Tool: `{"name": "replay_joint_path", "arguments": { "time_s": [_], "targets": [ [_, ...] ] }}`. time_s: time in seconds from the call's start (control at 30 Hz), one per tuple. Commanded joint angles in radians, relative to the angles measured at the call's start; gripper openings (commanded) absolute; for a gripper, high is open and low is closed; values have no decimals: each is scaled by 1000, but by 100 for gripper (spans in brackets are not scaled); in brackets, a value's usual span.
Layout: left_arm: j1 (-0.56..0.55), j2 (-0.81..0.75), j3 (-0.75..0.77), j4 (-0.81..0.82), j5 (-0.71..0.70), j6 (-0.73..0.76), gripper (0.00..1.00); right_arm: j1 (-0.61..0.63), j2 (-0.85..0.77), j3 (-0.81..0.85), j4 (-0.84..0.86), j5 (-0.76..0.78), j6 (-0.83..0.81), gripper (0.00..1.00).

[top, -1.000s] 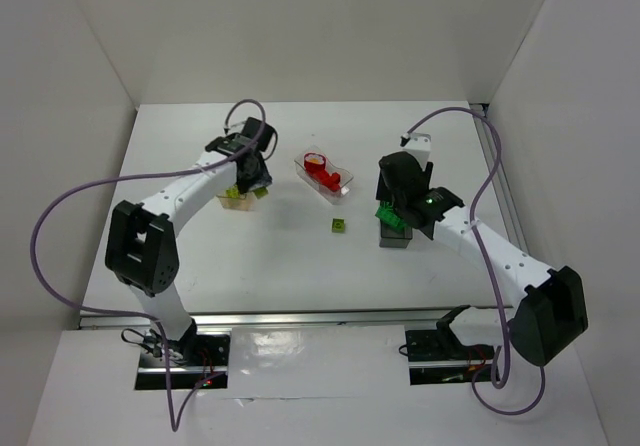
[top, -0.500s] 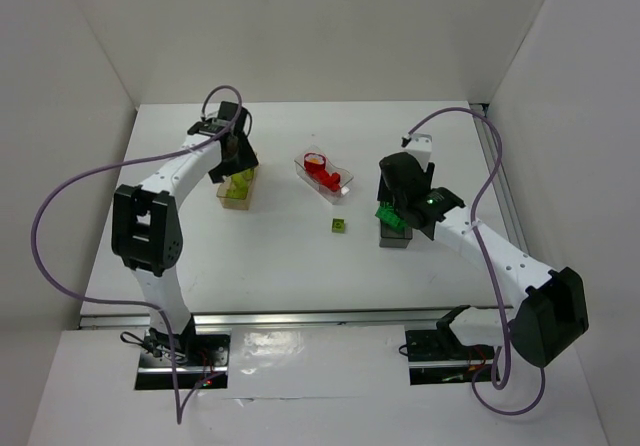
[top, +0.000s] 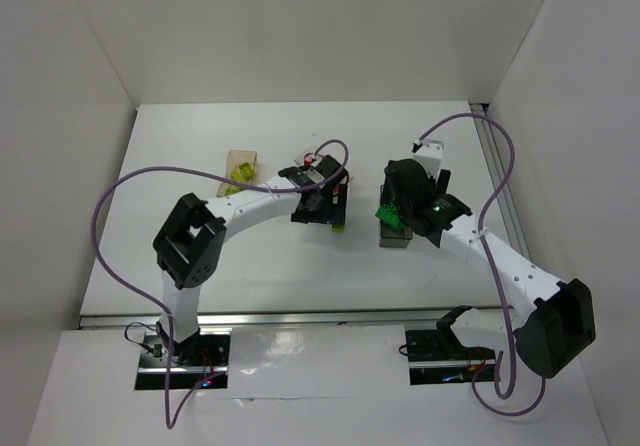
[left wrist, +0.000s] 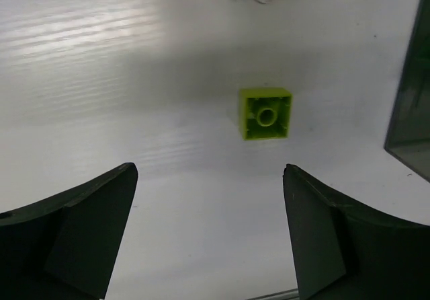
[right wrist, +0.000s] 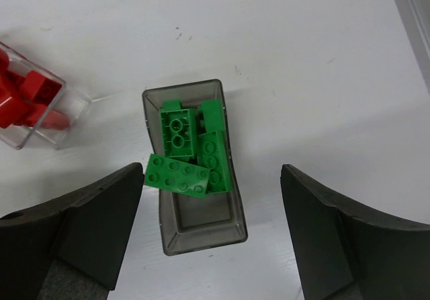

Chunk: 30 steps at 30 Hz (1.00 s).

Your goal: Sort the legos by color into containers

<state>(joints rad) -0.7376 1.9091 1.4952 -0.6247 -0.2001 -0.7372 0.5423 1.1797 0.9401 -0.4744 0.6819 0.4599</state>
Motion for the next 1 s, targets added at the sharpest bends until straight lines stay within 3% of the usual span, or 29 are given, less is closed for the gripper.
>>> {"name": "replay_joint_path", "arguments": {
  "time_s": [0.0, 0.1, 0.33, 0.6, 0.63, 0.7, 0.8, 0.97],
  "targets": [
    [-40, 73, 62, 42, -31, -10, 95, -5, -57, -3, -38, 85, 25, 90],
    [-49, 146, 111, 42, -44, -10, 92, -15, -92, -12, -38, 96, 25, 90],
    [-68, 237, 174, 54, -62, -1, 73, -15, -134, -32, -47, 119, 25, 91],
    [-77, 211, 174, 31, -130, -10, 38, -24, -143, -32, -47, 110, 25, 91],
    [-77, 211, 183, 13, -145, -10, 27, -24, -143, -32, -47, 110, 25, 91],
    [-53, 167, 183, -21, -177, -10, 18, -24, -134, -32, -38, 99, 25, 91],
    [-16, 79, 162, -53, -208, -1, 18, -24, -134, -32, -38, 90, 25, 91],
    [160, -82, 99, -104, -231, -1, 17, -24, -143, -53, -7, 68, 3, 91]
  ]
}}
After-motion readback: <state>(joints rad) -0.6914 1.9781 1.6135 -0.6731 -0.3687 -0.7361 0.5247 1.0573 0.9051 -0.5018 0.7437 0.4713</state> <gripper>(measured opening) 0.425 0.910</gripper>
